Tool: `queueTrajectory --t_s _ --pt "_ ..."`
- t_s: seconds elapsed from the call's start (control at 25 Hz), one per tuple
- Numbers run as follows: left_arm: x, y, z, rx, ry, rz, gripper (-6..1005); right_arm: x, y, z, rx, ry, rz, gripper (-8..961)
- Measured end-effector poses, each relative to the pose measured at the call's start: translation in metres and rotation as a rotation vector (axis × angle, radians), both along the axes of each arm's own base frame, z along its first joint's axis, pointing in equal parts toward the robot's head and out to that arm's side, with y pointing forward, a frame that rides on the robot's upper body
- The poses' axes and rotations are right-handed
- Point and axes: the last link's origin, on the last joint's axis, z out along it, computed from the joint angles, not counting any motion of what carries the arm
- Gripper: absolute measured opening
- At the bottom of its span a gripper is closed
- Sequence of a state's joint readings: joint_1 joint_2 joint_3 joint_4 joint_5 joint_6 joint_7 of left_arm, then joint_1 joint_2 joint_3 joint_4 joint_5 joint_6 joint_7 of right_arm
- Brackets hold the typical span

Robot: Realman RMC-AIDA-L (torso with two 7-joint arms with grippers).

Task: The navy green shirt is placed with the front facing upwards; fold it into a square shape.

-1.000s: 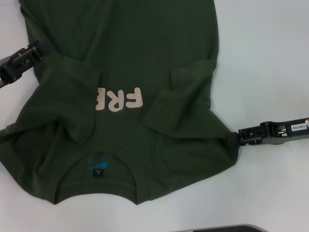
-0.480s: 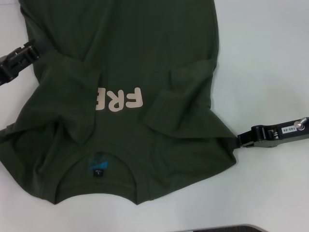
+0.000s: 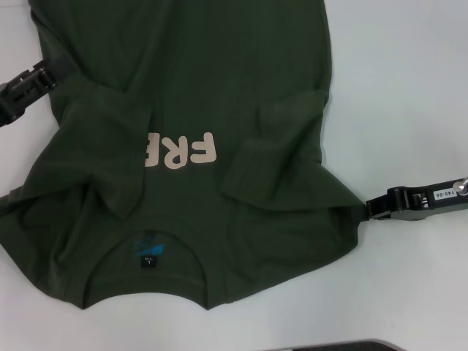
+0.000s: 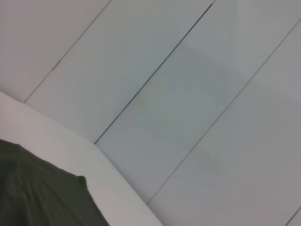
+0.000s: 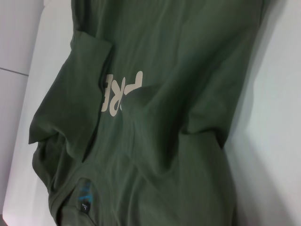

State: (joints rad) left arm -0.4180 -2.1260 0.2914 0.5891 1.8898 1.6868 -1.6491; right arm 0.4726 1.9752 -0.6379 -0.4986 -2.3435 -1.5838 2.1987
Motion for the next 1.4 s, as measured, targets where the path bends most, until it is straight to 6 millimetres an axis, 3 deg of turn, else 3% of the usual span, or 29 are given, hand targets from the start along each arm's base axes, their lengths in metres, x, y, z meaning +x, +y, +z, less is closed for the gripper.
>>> queueTrajectory --t_s 0.36,0.92,1.4 --pt "-0.012 -0.006 0.006 -0.013 0.048 0.029 789 0.003 -0.002 0.002 0.012 0.001 -0.007 3" --pt "-0.056 -0.031 0.027 -0.042 0.153 0.208 787 0.006 -0.002 0.005 0.027 -0.006 -0.002 3" --pt "-0.074 -0.048 0.027 -0.128 0.181 0.324 786 0.009 -0.004 0.008 0.037 -0.008 -0.013 2"
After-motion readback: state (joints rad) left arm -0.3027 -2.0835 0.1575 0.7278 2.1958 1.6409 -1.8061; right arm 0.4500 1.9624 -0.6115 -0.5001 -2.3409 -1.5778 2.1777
